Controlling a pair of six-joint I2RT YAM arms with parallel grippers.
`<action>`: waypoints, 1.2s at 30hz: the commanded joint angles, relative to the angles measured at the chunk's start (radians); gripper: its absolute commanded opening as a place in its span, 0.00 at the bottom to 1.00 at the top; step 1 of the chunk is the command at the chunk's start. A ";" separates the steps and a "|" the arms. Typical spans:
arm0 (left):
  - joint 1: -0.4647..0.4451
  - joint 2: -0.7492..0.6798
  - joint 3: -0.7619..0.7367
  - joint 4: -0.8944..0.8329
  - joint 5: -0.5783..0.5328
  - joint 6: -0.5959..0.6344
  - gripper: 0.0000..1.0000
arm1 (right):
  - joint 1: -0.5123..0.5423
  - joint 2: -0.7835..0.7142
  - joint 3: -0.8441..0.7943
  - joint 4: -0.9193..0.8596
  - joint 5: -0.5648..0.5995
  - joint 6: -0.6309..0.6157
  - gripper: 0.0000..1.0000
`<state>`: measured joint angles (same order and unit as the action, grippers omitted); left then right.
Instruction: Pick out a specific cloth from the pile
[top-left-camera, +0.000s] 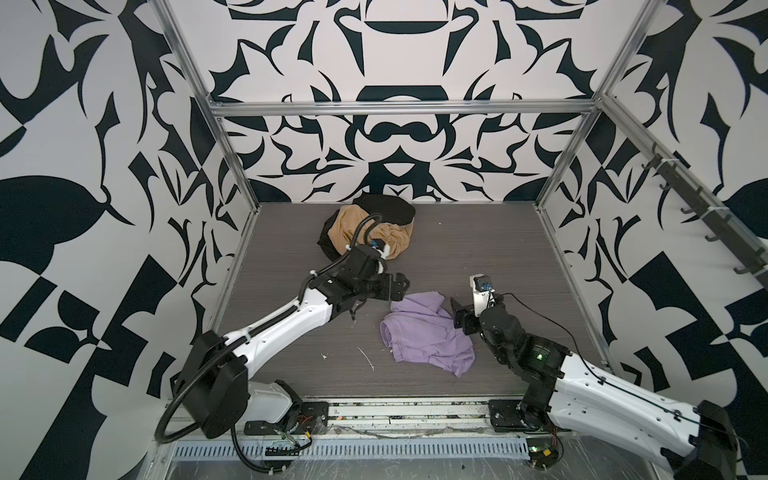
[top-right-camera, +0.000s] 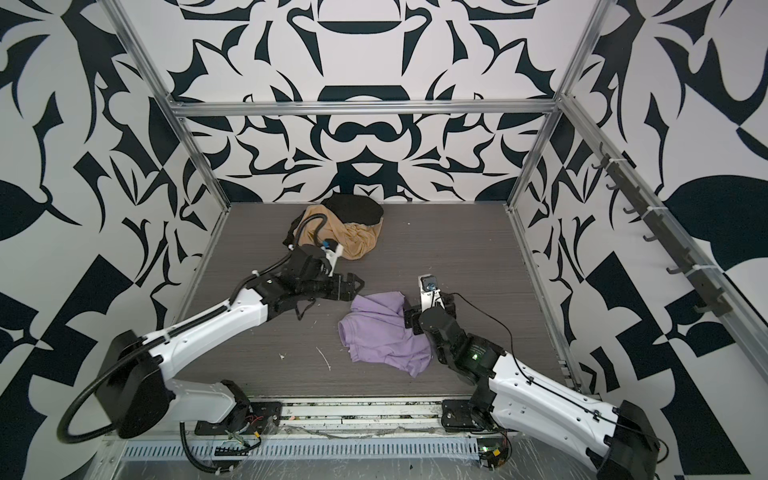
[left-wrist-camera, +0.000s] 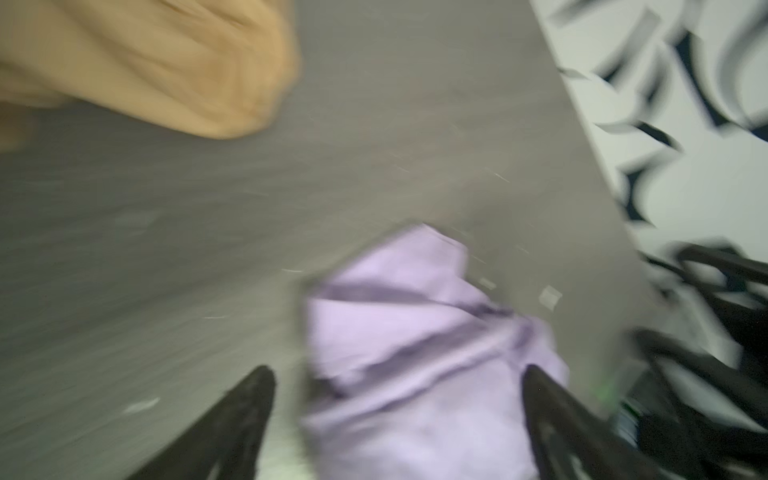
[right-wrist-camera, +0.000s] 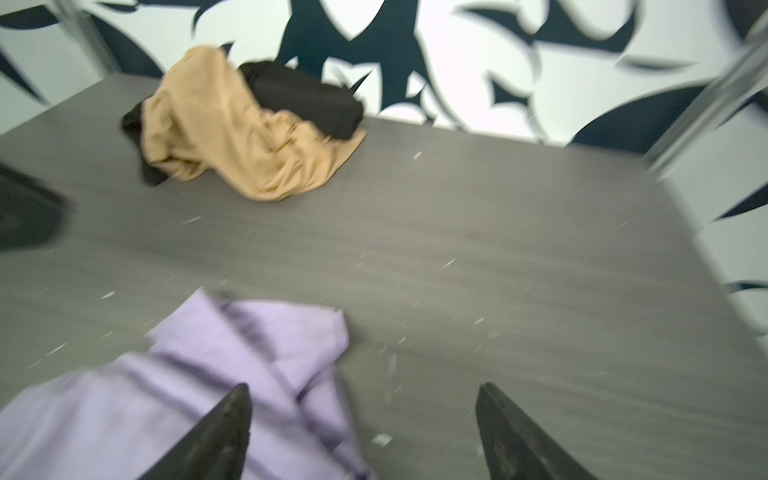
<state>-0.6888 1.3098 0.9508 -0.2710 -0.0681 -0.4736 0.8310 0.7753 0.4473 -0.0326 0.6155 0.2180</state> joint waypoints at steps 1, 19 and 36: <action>0.038 -0.065 -0.052 -0.066 -0.390 0.066 0.99 | -0.122 0.043 -0.054 0.218 0.063 -0.246 0.89; 0.303 0.058 -0.360 0.550 -0.438 0.508 0.99 | -0.628 0.635 -0.194 1.039 -0.240 -0.272 0.99; 0.586 0.253 -0.600 1.226 -0.112 0.487 0.99 | -0.714 0.793 -0.076 0.931 -0.451 -0.241 0.99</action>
<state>-0.1200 1.5749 0.3313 0.8375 -0.2512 0.0345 0.1333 1.5829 0.3347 0.9352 0.2684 -0.0437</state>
